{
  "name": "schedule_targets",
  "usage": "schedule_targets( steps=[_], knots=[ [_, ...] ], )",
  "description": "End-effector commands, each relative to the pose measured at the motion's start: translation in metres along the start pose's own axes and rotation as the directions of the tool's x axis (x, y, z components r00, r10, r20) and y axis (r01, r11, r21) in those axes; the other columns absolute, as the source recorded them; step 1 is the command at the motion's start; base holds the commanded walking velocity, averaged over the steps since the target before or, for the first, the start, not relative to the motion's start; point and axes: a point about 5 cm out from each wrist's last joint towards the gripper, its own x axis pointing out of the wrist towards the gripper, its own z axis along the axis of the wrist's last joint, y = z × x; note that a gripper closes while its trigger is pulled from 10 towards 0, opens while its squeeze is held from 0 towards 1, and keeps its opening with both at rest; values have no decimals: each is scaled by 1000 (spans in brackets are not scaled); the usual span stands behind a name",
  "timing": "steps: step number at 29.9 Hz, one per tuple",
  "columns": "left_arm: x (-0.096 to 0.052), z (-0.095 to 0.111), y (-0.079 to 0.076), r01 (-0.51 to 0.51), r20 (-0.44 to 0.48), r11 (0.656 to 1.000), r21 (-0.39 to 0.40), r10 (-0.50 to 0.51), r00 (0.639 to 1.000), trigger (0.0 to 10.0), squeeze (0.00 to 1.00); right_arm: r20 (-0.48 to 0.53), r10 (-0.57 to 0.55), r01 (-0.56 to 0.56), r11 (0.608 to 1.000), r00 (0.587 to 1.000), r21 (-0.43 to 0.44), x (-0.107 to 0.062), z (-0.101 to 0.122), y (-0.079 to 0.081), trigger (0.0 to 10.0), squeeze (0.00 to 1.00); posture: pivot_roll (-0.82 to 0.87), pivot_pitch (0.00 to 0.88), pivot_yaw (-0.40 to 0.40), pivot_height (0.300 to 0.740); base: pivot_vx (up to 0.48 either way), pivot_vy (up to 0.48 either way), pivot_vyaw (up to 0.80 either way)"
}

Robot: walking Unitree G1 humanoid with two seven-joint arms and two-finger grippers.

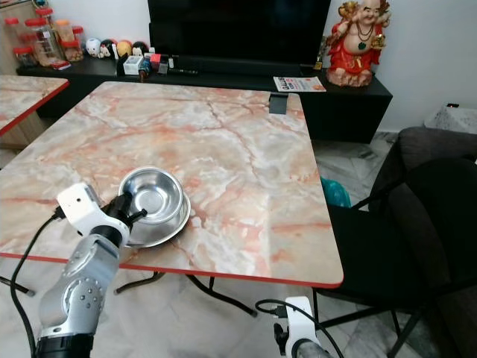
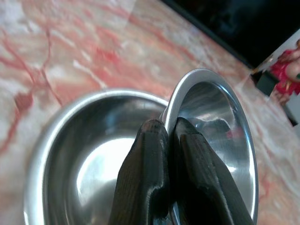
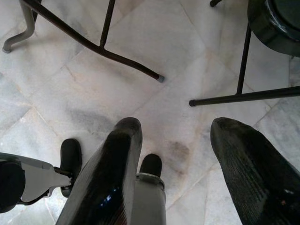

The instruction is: Setting the table

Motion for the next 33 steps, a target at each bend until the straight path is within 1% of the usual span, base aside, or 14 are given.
schedule_targets(
  steps=[1,2,5,7,12,17,18,28,29,31,32,33],
  knots=[
    [-1,8,-4,-8,16,1000,-3,8,1000,10000,0,23,-10,10,1000,1000,0,1,7,-4,10000,0,20,0,-51,732,0,0,0],
    [-1,8,-4,-8,16,1000,-3,8,1000,10000,0,23,-10,10,1000,1000,0,1,7,-4,10000,0,20,0,-51,732,0,0,0],
    [1,9,1,-51,3,999,-7,51,999,10000,0,22,-9,9,1000,1000,-5,1,7,-3,10000,0,15,0,-48,732,0,0,0],
    [1,10,3,-64,-4,998,11,64,998,10000,0,22,-11,11,1000,1000,-3,1,6,-3,10000,0,13,0,-46,732,0,0,0],
    [1,12,5,-76,-3,997,20,76,997,10000,0,23,-12,12,1000,1000,-2,0,6,-3,10000,0,12,0,-47,732,0,0,0],
    [1,12,4,-81,-23,997,19,82,996,10000,0,21,-14,14,1000,1000,-4,0,6,-4,10000,0,13,0,-49,732,0,0,0],
    [1,11,4,-80,-29,996,36,81,996,10000,0,21,-15,15,1000,1000,-3,0,6,-4,10000,0,13,0,-49,732,0,0,0],
    [-2,12,5,-91,-50,994,65,94,994,10000,0,20,-16,16,1000,1000,-4,0,6,-4,10000,0,18,0,-49,732,0,0,0],
    [-2,12,4,-88,-51,994,70,92,994,10000,67,20,-16,16,1000,1000,-4,0,6,-4,10000,0,18,0,-49,732,0,0,0],
    [-2,13,5,-98,-55,992,84,103,993,10000,67,20,-14,14,1000,1000,-3,0,6,-3,10000,0,20,0,-49,732,0,0,0],
    [-2,12,5,-95,-57,992,86,100,993,10000,341,20,-13,13,1000,1000,-4,1,6,-3,10000,0,21,0,-50,732,0,0,0],
    [-2,12,5,-92,-60,992,91,98,993,10000,522,20,-12,12,1000,1000,-5,1,6,-2,10000,0,20,0,-47,732,0,0,0]
  ],
)
